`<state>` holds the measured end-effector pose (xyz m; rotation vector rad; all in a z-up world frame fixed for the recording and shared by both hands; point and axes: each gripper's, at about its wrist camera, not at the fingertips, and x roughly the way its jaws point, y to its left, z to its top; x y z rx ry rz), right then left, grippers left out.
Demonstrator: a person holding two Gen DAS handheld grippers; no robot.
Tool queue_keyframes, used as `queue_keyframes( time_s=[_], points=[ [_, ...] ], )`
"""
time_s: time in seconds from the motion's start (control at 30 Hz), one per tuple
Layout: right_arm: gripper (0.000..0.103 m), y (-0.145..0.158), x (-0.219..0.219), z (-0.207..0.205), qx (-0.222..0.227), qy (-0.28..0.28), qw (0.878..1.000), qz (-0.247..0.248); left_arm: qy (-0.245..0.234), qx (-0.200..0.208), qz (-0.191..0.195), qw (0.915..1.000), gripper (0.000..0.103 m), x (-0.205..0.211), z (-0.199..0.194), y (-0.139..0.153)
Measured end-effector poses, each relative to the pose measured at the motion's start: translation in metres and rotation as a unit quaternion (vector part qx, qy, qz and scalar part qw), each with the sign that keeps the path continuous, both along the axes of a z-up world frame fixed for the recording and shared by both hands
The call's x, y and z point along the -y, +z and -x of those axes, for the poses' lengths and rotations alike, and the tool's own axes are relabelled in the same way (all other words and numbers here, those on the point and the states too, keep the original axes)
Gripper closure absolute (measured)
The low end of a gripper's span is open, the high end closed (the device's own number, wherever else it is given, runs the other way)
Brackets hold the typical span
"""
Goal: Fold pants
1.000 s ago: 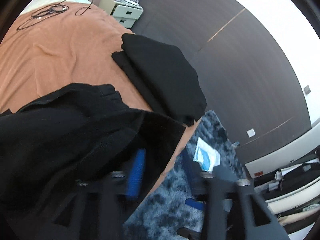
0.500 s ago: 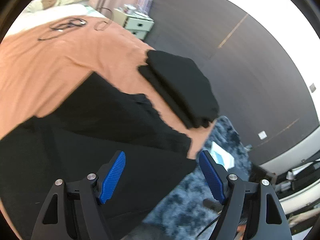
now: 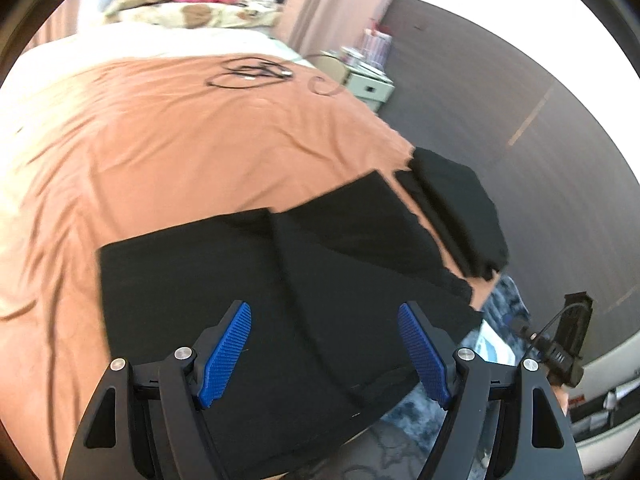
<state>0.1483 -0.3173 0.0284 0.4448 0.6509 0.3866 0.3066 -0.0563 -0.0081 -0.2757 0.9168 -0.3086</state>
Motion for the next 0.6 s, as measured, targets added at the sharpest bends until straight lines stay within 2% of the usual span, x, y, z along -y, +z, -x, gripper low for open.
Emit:
queue_keyframes(
  time_s=[0.1,0.17,0.3,0.4,0.6],
  points=[
    [0.000,0.001,0.001,-0.014,0.001,0.001,1.000,-0.005,0.024,-0.004,0.001,0.9997,0.025,-0.027,0.012,-0.005],
    [0.004,-0.001,0.002,-0.024,-0.005,0.003,1.000,-0.011,0.042,-0.009,0.006,0.9991,0.025,-0.045,0.018,-0.011],
    [0.008,-0.005,0.001,-0.045,-0.033,0.014,0.999,-0.035,0.071,-0.025,0.019,0.9970,0.025,-0.073,0.026,-0.031],
    [0.009,-0.006,-0.003,-0.058,-0.047,0.016,0.998,-0.031,0.091,-0.039,0.034,0.9945,0.025,-0.089,0.030,-0.049],
    [0.031,-0.010,-0.005,-0.081,-0.084,0.003,0.996,-0.032,0.110,-0.067,0.068,0.9893,0.025,-0.108,0.039,-0.094]
  ],
)
